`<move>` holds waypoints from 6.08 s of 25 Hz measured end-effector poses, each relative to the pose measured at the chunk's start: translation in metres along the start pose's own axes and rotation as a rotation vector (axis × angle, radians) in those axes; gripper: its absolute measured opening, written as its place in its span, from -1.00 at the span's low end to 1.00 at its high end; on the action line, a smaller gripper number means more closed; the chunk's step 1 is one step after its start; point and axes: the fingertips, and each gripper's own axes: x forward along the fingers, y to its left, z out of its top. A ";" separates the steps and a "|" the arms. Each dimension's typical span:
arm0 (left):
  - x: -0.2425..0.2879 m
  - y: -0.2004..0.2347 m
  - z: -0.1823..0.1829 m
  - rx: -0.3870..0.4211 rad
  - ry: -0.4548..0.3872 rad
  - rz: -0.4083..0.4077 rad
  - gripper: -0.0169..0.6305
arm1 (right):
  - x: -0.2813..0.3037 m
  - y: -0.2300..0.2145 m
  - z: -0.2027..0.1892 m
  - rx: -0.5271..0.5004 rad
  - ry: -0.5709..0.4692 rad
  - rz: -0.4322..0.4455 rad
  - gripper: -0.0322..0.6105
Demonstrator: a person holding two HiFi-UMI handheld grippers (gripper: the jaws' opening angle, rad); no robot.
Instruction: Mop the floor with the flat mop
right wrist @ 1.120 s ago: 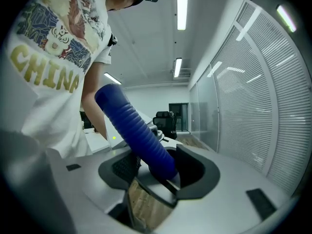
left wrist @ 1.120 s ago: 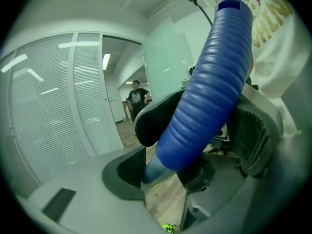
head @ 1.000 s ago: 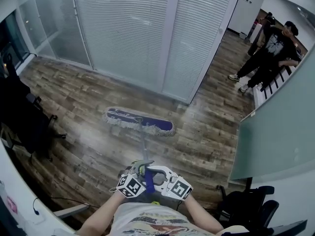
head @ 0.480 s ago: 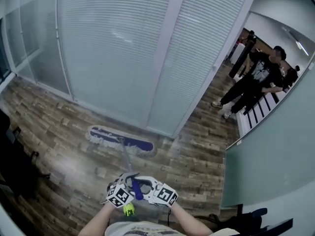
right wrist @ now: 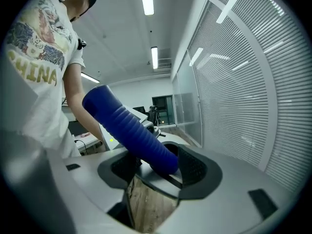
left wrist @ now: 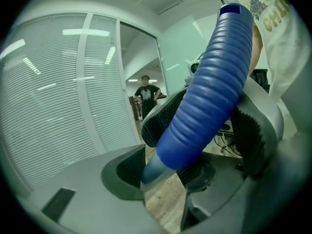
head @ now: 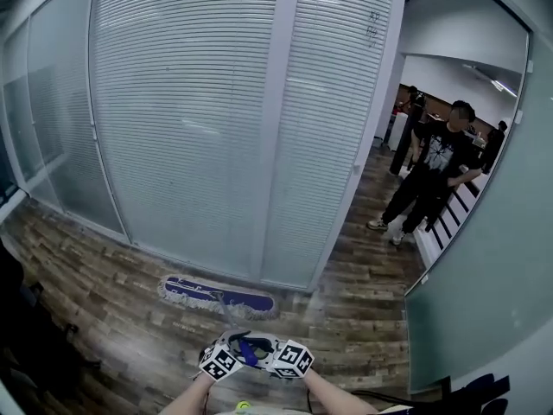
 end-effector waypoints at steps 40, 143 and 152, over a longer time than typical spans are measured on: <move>-0.139 -0.483 0.073 -0.195 -0.020 0.259 -0.48 | -0.258 0.449 -0.096 -0.145 -0.081 0.365 -0.19; -0.166 -0.395 0.029 -0.228 0.121 0.415 -0.53 | -0.181 0.411 -0.087 -0.114 -0.107 0.632 -0.16; -0.177 -0.339 -0.016 -0.220 0.149 0.427 -0.54 | -0.120 0.381 -0.079 -0.066 -0.087 0.670 -0.16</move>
